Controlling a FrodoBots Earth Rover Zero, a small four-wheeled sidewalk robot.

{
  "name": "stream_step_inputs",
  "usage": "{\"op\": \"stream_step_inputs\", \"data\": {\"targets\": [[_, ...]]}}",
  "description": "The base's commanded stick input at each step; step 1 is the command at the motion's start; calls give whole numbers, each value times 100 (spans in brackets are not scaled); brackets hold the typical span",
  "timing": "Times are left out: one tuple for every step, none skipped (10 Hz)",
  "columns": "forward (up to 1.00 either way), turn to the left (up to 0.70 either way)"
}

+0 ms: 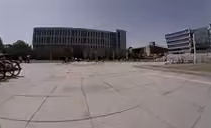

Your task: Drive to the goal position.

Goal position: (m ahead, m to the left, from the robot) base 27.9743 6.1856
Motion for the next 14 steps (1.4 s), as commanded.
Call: {"op": "stream_step_inputs", "data": {"targets": [[100,0],[100,0],[100,0],[100,0],[100,0],[100,1],[100,39],[100,32],[100,17],[100,0],[100,0],[100,0],[100,0],[100,0]]}}
